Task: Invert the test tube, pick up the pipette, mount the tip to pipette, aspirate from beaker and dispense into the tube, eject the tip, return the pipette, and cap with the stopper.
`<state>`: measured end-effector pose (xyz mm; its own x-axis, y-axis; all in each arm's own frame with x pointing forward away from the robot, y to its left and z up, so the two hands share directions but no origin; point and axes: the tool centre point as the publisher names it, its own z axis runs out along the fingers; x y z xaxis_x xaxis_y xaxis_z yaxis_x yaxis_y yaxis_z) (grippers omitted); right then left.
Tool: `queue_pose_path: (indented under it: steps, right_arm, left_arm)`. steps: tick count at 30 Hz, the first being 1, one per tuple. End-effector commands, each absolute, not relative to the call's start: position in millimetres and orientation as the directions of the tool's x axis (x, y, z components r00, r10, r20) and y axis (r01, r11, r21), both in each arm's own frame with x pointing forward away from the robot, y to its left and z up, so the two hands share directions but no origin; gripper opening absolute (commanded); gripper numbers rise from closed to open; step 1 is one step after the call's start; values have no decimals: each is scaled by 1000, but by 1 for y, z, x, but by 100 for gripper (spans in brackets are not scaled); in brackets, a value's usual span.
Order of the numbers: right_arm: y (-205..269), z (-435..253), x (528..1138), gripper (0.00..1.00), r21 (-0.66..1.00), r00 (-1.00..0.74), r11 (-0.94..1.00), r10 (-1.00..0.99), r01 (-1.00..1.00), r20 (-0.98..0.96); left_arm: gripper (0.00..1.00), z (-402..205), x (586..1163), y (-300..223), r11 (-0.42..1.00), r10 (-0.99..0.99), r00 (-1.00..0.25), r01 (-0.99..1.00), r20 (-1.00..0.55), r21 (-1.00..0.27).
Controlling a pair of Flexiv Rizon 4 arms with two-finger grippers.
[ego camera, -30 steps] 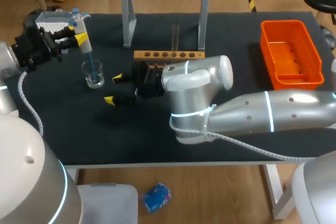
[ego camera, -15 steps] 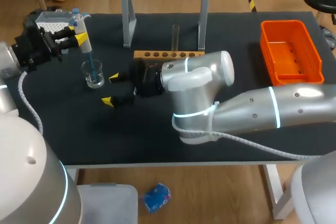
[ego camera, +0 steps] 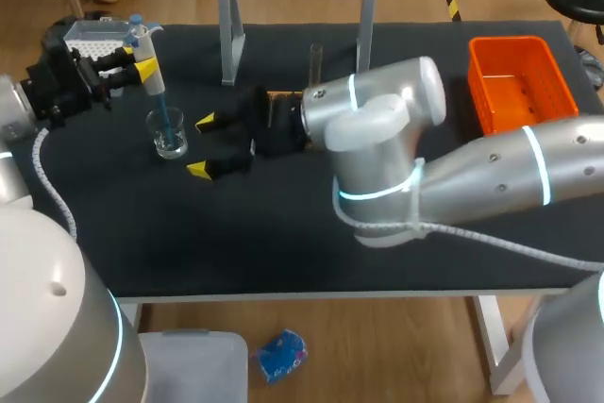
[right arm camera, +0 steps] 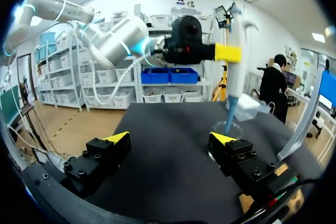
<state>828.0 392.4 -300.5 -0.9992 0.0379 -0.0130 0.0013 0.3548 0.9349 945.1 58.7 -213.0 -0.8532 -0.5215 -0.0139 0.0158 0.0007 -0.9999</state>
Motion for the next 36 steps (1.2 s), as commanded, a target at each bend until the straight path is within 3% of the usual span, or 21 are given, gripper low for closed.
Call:
queue_pose_path:
  steps: [1,21,36]
  right_arm:
    - [339,-263,831,100,915,-996,404,-88,-16,21]
    - [319,-181,868,100,911,-956,390,-293,-136,-18]
    - [359,-132,908,100,926,-936,335,-348,-175,-51]
  left_arm:
    - [0,-214,945,58,0,-523,-852,18,-15,-1000]
    - [0,-214,945,58,0,-523,-852,18,-15,-1000]
    - [0,-214,945,58,0,-523,-852,18,-15,-1000]
